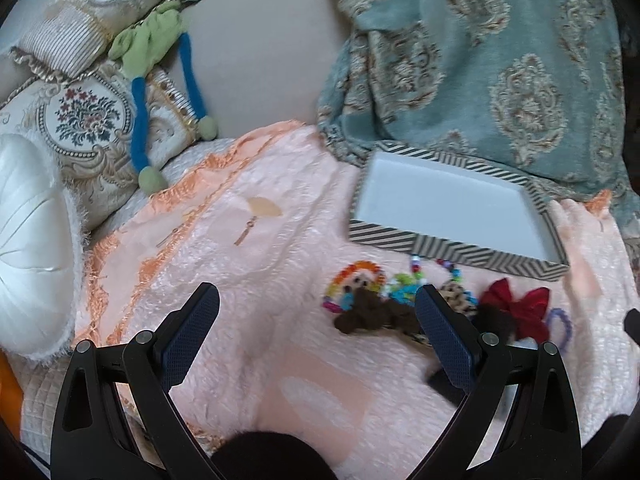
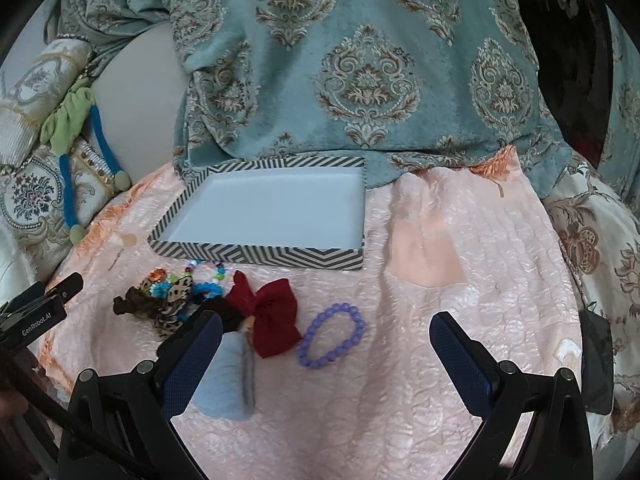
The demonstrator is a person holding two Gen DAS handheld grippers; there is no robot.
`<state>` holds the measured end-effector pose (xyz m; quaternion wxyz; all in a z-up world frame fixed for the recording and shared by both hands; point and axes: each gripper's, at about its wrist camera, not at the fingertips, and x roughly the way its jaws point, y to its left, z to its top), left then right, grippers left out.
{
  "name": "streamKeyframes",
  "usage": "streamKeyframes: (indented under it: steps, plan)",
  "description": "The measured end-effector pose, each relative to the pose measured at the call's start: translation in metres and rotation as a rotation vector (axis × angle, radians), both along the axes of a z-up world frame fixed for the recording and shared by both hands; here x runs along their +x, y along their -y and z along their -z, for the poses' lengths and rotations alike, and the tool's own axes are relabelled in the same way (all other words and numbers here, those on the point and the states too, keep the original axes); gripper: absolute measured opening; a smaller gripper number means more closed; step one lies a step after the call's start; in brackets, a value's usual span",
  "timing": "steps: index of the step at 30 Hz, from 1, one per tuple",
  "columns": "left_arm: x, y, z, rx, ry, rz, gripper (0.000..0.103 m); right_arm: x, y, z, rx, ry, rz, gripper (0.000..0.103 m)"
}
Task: Organize jewelry
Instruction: 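Move both tools over the bedspread toward the scattered hair accessories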
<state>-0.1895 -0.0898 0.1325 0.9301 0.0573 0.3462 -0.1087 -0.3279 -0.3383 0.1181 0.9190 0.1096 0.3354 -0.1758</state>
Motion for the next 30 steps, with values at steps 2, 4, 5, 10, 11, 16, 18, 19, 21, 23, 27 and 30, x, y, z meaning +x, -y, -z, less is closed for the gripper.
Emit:
streamKeyframes:
  steps: [2, 4, 5, 10, 11, 16, 18, 19, 21, 23, 27, 30]
  plan:
    - [-0.008, 0.003, -0.003, -0.01, 0.011, 0.01, 0.099, 0.001, -0.004, -0.001, 0.003, 0.0, -0.006, 0.103]
    - [-0.013, 0.006, -0.005, -0.01, 0.013, 0.016, 0.099, 0.0, -0.007, -0.002, 0.004, 0.0, -0.01, 0.103]
    - [-0.017, 0.007, -0.006, -0.008, 0.014, 0.023, 0.099, 0.0, -0.009, -0.001, 0.003, 0.002, -0.011, 0.103]
    - [-0.029, 0.014, -0.001, -0.002, 0.011, 0.048, 0.099, 0.001, -0.018, -0.001, -0.01, -0.002, -0.02, 0.103]
    - [-0.03, 0.014, 0.0, -0.002, 0.008, 0.051, 0.099, 0.002, -0.019, -0.001, -0.015, -0.006, -0.021, 0.103]
    - [-0.032, 0.019, 0.004, -0.005, -0.005, 0.059, 0.099, 0.004, -0.021, 0.001, -0.008, -0.016, -0.021, 0.103]
    - [-0.033, 0.018, 0.004, -0.016, 0.003, 0.058, 0.099, 0.004, -0.022, 0.003, -0.013, -0.023, -0.018, 0.103]
    - [-0.034, 0.017, 0.004, -0.031, 0.005, 0.059, 0.099, 0.005, -0.022, 0.003, -0.017, -0.026, -0.016, 0.103]
    - [-0.033, 0.015, 0.003, -0.049, 0.002, 0.052, 0.099, 0.006, -0.024, 0.003, -0.023, -0.03, -0.019, 0.103]
    - [-0.033, 0.014, 0.003, -0.058, 0.002, 0.043, 0.099, 0.006, -0.024, 0.004, -0.027, -0.032, -0.02, 0.103]
    - [-0.033, 0.015, 0.003, -0.04, 0.006, 0.043, 0.099, 0.007, -0.025, 0.005, -0.032, -0.036, -0.023, 0.103]
    - [-0.035, 0.017, 0.003, -0.026, 0.007, 0.049, 0.099, 0.007, -0.026, 0.006, -0.03, -0.041, -0.023, 0.103]
